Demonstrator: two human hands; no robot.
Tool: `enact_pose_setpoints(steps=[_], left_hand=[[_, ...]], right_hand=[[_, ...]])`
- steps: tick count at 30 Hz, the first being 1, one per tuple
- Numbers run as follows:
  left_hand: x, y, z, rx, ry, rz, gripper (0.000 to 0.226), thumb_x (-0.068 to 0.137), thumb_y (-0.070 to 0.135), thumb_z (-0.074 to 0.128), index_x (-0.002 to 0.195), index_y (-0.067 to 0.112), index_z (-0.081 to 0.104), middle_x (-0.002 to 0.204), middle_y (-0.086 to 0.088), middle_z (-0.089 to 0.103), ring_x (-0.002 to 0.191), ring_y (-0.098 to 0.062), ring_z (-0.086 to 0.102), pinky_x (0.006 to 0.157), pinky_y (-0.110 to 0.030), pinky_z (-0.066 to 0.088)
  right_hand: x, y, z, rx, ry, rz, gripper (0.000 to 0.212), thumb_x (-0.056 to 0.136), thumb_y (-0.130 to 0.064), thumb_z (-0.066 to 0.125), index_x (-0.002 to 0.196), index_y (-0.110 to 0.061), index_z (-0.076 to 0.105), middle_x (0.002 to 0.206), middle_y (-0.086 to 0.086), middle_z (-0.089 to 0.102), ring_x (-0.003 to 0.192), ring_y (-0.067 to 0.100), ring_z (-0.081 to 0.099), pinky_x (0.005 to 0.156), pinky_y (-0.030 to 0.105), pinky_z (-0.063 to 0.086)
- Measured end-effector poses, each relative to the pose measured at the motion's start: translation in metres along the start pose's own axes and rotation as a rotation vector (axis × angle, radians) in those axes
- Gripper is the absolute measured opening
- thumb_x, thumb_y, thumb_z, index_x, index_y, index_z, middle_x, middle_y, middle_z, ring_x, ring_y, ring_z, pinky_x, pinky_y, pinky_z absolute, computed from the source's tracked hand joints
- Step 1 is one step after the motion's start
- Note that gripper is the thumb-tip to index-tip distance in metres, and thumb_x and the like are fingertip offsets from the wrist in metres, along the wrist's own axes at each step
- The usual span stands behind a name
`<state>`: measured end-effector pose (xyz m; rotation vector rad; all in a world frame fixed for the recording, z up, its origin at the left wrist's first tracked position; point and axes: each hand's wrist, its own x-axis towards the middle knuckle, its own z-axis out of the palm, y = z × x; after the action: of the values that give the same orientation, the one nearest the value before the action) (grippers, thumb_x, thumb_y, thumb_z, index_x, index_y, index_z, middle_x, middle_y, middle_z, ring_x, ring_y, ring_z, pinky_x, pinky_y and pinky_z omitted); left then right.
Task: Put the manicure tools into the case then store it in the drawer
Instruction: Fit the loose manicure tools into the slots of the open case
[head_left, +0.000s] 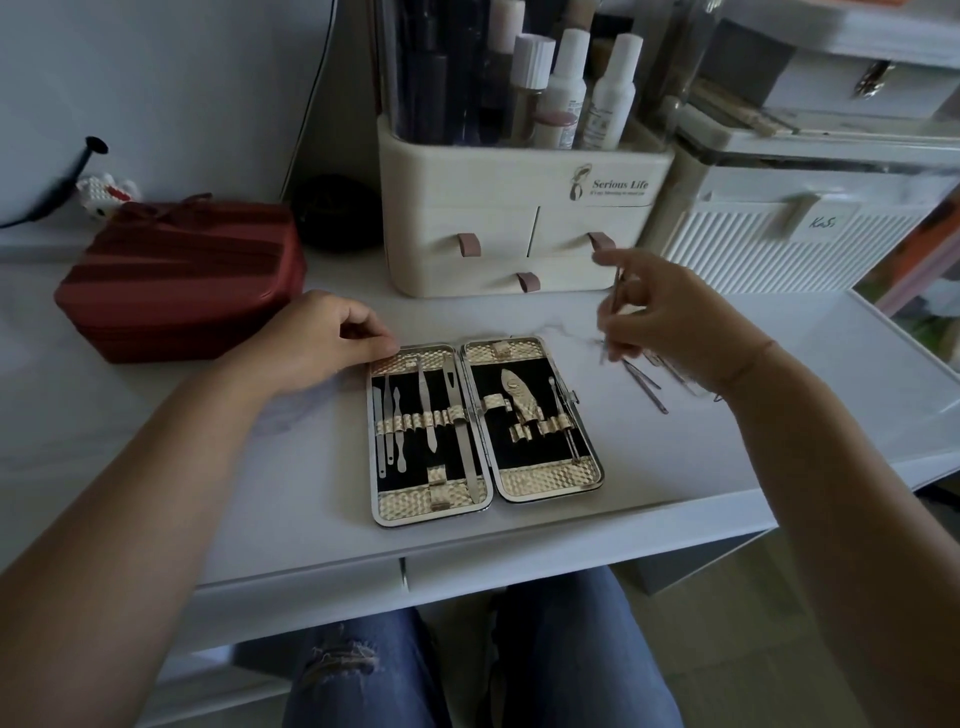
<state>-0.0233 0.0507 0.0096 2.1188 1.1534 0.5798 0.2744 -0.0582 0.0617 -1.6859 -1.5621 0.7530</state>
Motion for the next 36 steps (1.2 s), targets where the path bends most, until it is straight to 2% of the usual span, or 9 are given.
enact_pose_setpoints(steps=[3, 7, 13, 16, 18, 21, 25, 28, 36], left_hand=[[-0.001, 0.000, 0.000, -0.036, 0.000, -0.013, 0.004, 0.076, 0.024, 0.074, 0.074, 0.023, 0.071, 0.073, 0.011, 0.070, 0.065, 0.005, 0.059, 0.070, -0.019, 0.045], [-0.002, 0.000, 0.001, -0.066, 0.011, -0.040, 0.006, 0.076, 0.024, 0.075, 0.072, 0.024, 0.070, 0.071, 0.016, 0.070, 0.065, 0.006, 0.060, 0.073, -0.019, 0.047], [-0.003, 0.003, 0.001, -0.081, -0.001, -0.059, 0.006, 0.078, 0.024, 0.073, 0.073, 0.023, 0.070, 0.068, 0.010, 0.070, 0.063, 0.000, 0.061, 0.067, -0.019, 0.050], [-0.003, 0.004, 0.000, -0.063, -0.003, -0.058, 0.006, 0.078, 0.026, 0.073, 0.076, 0.021, 0.070, 0.073, 0.005, 0.070, 0.063, -0.002, 0.060, 0.068, -0.022, 0.049], [-0.004, 0.005, 0.000, -0.061, -0.008, -0.060, 0.008, 0.078, 0.027, 0.073, 0.077, 0.020, 0.071, 0.072, 0.005, 0.070, 0.061, 0.001, 0.059, 0.064, -0.016, 0.048], [-0.003, 0.005, -0.001, -0.056, -0.011, -0.056, 0.008, 0.078, 0.028, 0.073, 0.077, 0.020, 0.071, 0.068, 0.007, 0.069, 0.057, 0.006, 0.058, 0.056, -0.007, 0.043], [-0.003, 0.004, -0.001, -0.051, -0.013, -0.052, 0.005, 0.078, 0.026, 0.073, 0.077, 0.022, 0.071, 0.072, 0.007, 0.071, 0.061, 0.004, 0.060, 0.063, -0.014, 0.048], [-0.002, 0.003, -0.001, -0.040, -0.015, -0.038, 0.005, 0.078, 0.027, 0.074, 0.075, 0.023, 0.070, 0.071, 0.008, 0.070, 0.061, 0.004, 0.060, 0.066, -0.018, 0.049], [-0.002, 0.003, -0.001, -0.014, -0.025, -0.028, 0.006, 0.079, 0.028, 0.072, 0.075, 0.027, 0.069, 0.073, 0.010, 0.070, 0.063, 0.005, 0.061, 0.068, -0.020, 0.050]], right_hand=[[-0.002, -0.022, 0.018, 0.318, -0.121, -0.031, 0.064, 0.085, 0.008, 0.056, 0.139, -0.016, 0.033, 0.079, 0.014, 0.063, 0.064, 0.020, 0.066, 0.060, 0.026, 0.054], [0.007, -0.043, 0.044, 0.508, -0.216, -0.029, 0.039, 0.095, -0.002, 0.044, 0.133, -0.009, 0.038, 0.078, 0.016, 0.065, 0.058, 0.017, 0.064, 0.056, 0.023, 0.053], [0.021, -0.051, 0.088, 0.420, -0.289, 0.006, 0.005, 0.098, -0.009, 0.041, 0.102, -0.006, 0.040, 0.069, 0.012, 0.068, 0.051, 0.020, 0.060, 0.048, 0.024, 0.045], [0.027, -0.052, 0.103, 0.391, -0.281, 0.004, 0.010, 0.097, -0.011, 0.043, 0.091, -0.006, 0.049, 0.070, 0.013, 0.067, 0.051, 0.017, 0.060, 0.048, 0.022, 0.047], [0.031, -0.054, 0.111, 0.395, -0.283, 0.009, 0.015, 0.096, -0.011, 0.045, 0.087, -0.004, 0.055, 0.071, 0.014, 0.065, 0.049, 0.012, 0.060, 0.049, 0.020, 0.051], [0.036, -0.055, 0.117, 0.379, -0.294, 0.033, 0.016, 0.094, -0.008, 0.049, 0.089, 0.001, 0.061, 0.067, 0.012, 0.060, 0.047, 0.007, 0.060, 0.053, 0.018, 0.055], [0.042, -0.053, 0.119, 0.353, -0.253, 0.048, 0.009, 0.087, -0.003, 0.060, 0.095, 0.001, 0.060, 0.060, 0.009, 0.060, 0.047, 0.007, 0.060, 0.051, 0.018, 0.054], [0.043, -0.050, 0.123, 0.315, -0.240, 0.048, 0.028, 0.083, 0.000, 0.064, 0.107, -0.003, 0.049, 0.062, 0.011, 0.062, 0.052, 0.017, 0.062, 0.050, 0.023, 0.054], [0.047, -0.050, 0.125, 0.176, -0.233, -0.025, 0.021, 0.079, -0.003, 0.070, 0.097, -0.002, 0.059, 0.061, 0.007, 0.062, 0.048, 0.011, 0.059, 0.046, 0.018, 0.048]])
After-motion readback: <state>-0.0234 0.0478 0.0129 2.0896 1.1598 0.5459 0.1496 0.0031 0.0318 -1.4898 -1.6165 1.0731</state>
